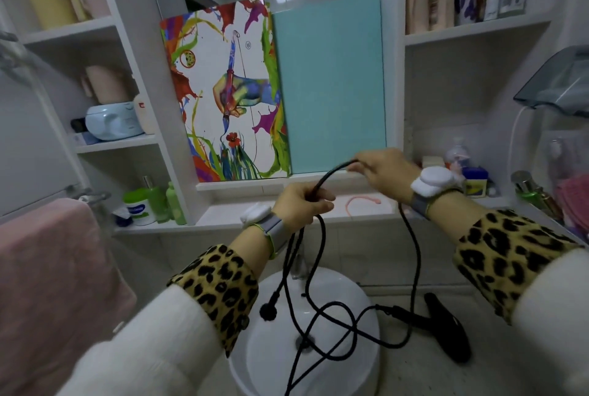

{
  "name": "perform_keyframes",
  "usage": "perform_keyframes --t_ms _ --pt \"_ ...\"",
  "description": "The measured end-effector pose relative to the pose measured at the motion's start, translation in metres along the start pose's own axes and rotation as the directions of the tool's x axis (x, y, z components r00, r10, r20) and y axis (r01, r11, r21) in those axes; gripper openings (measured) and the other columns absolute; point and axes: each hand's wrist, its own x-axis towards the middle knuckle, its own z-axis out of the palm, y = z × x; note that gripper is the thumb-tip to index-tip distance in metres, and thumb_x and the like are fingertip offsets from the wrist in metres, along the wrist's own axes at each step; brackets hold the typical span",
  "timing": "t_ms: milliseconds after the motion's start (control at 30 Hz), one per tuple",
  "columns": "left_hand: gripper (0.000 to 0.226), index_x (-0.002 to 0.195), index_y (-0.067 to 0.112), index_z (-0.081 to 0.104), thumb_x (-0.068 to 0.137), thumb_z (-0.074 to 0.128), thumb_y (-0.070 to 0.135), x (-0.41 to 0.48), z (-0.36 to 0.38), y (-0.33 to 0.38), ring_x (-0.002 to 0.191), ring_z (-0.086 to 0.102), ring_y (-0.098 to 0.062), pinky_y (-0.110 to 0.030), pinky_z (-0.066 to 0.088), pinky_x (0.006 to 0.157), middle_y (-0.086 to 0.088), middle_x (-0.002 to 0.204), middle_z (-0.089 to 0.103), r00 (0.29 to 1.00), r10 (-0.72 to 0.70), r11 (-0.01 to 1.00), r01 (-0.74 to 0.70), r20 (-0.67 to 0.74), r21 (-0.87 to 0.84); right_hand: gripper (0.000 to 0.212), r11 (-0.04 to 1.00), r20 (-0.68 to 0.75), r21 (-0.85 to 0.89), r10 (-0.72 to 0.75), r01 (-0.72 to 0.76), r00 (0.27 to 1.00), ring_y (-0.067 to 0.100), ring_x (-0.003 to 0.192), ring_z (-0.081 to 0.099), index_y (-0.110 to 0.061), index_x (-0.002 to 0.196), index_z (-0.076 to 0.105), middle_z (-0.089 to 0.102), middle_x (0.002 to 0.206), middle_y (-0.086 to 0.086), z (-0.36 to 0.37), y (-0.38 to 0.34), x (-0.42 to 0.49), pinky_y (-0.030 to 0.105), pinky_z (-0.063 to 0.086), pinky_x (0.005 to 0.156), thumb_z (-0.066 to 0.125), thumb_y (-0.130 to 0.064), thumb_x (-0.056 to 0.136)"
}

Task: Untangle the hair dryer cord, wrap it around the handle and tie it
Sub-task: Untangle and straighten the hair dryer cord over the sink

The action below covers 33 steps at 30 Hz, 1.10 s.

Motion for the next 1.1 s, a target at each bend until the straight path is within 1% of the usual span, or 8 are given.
perform_keyframes --t_ms 100,200,300,400,500,734,934,1100 --pt "0.007 0.085 0.024 0.076 0.083 0.077 0.017 -0.003 -0.013 -0.012 0.057 0.057 0.003 -0.014 0.042 0.047 0.015 0.07 0.069 0.999 -0.048 0.998 0.048 0.01 -0.044 0.03 0.944 -0.138 0.099 0.326 -0.314 0.935 0.037 0.081 0.061 -0.008 0.102 0.068 0.07 0.093 0.021 -0.017 0.026 0.0 0.033 0.041 0.065 0.047 -0.028 0.099" --pt "0.006 0.081 0.024 0.077 0.081 0.079 0.018 -0.004 -0.017 -0.012 0.057 0.056 0.002 -0.015 0.041 0.046 0.016 0.068 0.071 0.998 -0.066 0.996 0.067 0.021 -0.057 0.031 0.925 0.04 0.031 0.376 -0.378 0.926 0.034 0.093 0.061 -0.013 0.116 0.058 0.066 0.111 0.017 -0.013 0.023 -0.007 0.038 0.05 0.076 0.047 -0.036 0.098" --pt "0.007 0.08 0.022 0.077 0.078 0.082 0.018 -0.003 -0.009 -0.002 0.056 0.052 -0.004 -0.017 0.039 0.046 0.013 0.066 0.069 0.996 -0.051 0.998 0.054 0.07 -0.04 0.065 0.982 0.173 -0.151 0.142 -0.117 0.975 0.03 0.116 0.055 -0.03 0.141 0.032 0.052 0.133 0.007 0.0 -0.01 -0.012 0.046 0.049 0.089 0.063 -0.044 0.086" --pt "0.016 0.07 0.019 0.07 0.075 0.083 0.01 -0.002 0.004 0.009 0.061 0.048 -0.015 -0.02 0.038 0.046 0.001 0.067 0.063 0.994 0.005 1.0 -0.006 0.112 0.008 0.027 0.893 0.198 -0.381 -0.174 0.239 0.965 0.031 0.096 0.061 -0.027 0.112 0.056 0.066 0.103 0.006 0.018 -0.037 -0.009 0.035 0.039 0.069 0.055 -0.04 0.088" --pt "0.017 0.079 0.014 0.07 0.073 0.082 0.004 -0.001 0.0 0.013 0.064 0.055 -0.017 -0.023 0.043 0.049 0.001 0.071 0.063 0.993 0.035 0.999 -0.036 0.113 0.009 0.019 0.963 0.272 -0.236 -0.065 0.132 0.96 0.034 0.085 0.063 -0.02 0.101 0.062 0.069 0.097 0.012 0.026 -0.03 -0.01 0.034 0.042 0.061 0.046 -0.029 0.095" --pt "0.035 0.105 0.02 0.072 0.073 0.082 0.009 -0.007 -0.017 0.003 0.075 0.063 -0.008 -0.027 0.057 0.082 0.005 0.087 0.067 0.977 0.102 0.98 -0.131 0.187 0.152 0.027 0.92 0.011 0.195 0.346 -0.341 0.938 0.032 0.105 0.061 -0.012 0.104 0.068 0.071 0.108 0.007 0.015 0.002 -0.014 0.035 0.046 0.086 0.045 -0.004 0.093" --pt "0.012 0.085 0.025 0.072 0.075 0.08 0.024 -0.006 -0.02 -0.007 0.072 0.07 -0.005 -0.017 0.056 0.063 0.008 0.079 0.074 0.949 0.05 0.806 -0.223 0.313 0.548 0.028 0.737 -0.063 0.457 0.586 -0.499 0.808 0.033 0.107 0.058 -0.006 0.097 0.07 0.07 0.11 0.011 0.014 -0.01 -0.005 0.034 0.044 0.086 0.043 -0.004 0.094" --pt "0.009 0.089 0.018 0.069 0.09 0.062 0.024 0.0 -0.022 -0.014 0.062 0.071 -0.015 -0.033 0.06 0.056 0.003 0.069 0.074 0.981 0.184 0.836 -0.192 0.066 0.514 0.027 0.698 -0.071 0.508 0.617 -0.504 0.784 0.03 0.11 0.057 -0.008 0.1 0.069 0.069 0.113 0.009 0.014 -0.014 -0.012 0.034 0.045 0.086 0.043 -0.003 0.093"
